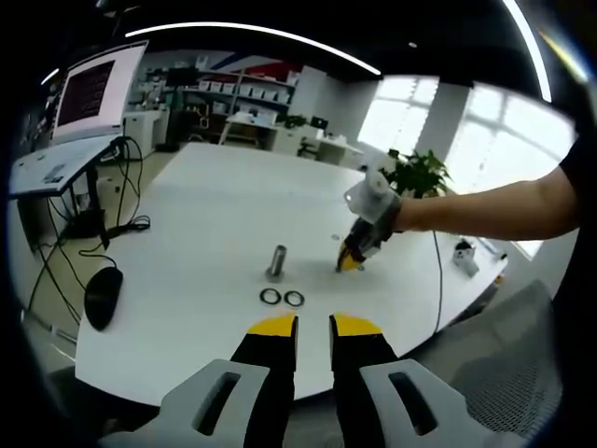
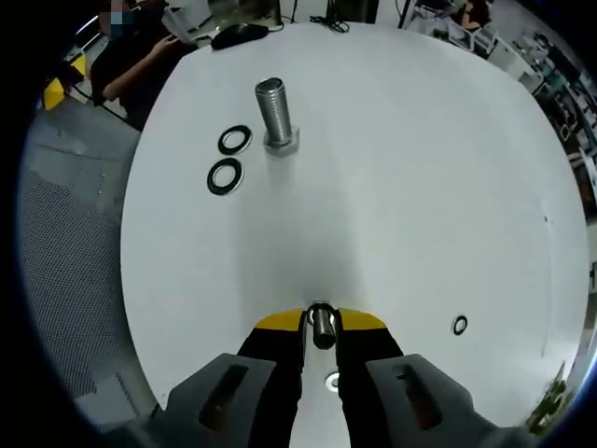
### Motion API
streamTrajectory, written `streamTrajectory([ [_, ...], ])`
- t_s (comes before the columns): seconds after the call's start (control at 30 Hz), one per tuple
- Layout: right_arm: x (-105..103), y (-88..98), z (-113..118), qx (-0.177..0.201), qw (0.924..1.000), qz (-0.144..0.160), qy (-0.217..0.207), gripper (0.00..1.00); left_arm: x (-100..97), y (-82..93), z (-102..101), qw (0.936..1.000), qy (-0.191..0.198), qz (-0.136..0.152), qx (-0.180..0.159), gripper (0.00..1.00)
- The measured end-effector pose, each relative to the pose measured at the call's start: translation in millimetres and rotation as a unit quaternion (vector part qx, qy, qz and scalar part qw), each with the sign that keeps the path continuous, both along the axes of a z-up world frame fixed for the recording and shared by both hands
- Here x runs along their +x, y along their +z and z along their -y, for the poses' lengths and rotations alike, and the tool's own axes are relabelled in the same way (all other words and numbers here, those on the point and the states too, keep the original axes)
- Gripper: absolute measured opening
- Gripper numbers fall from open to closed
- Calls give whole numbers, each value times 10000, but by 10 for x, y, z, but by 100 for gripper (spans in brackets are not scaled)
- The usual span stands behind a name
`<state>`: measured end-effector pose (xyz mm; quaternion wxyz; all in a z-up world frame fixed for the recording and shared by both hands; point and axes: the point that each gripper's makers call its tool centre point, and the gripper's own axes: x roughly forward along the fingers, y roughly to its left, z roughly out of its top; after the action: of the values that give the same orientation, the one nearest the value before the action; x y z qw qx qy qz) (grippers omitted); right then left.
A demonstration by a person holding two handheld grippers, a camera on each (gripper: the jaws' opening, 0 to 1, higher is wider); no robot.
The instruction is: Place the washer onto the threaded stud by aligning its center hole with the stud, sliding it down to the base, and recovering from edge contact or off-axis alignment until the washer reaches the visible bottom stop.
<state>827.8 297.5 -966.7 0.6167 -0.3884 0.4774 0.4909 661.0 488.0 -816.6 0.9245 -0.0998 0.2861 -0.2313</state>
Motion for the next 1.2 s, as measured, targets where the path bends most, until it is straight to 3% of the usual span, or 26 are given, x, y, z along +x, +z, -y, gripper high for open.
streamTrajectory([
  [0.57,28,-23,-17,29,9998,-97,-194,15,5,-2,-5,10000,5,0,-5,11],
  [0.67,66,-26,-5,75,9989,-124,-438,24,3,0,-4,10000,7,0,-6,11],
  [1.2,34,226,-14,438,9969,-31,-660,30,-1,1,4,10000,-21,8,6,11],
])
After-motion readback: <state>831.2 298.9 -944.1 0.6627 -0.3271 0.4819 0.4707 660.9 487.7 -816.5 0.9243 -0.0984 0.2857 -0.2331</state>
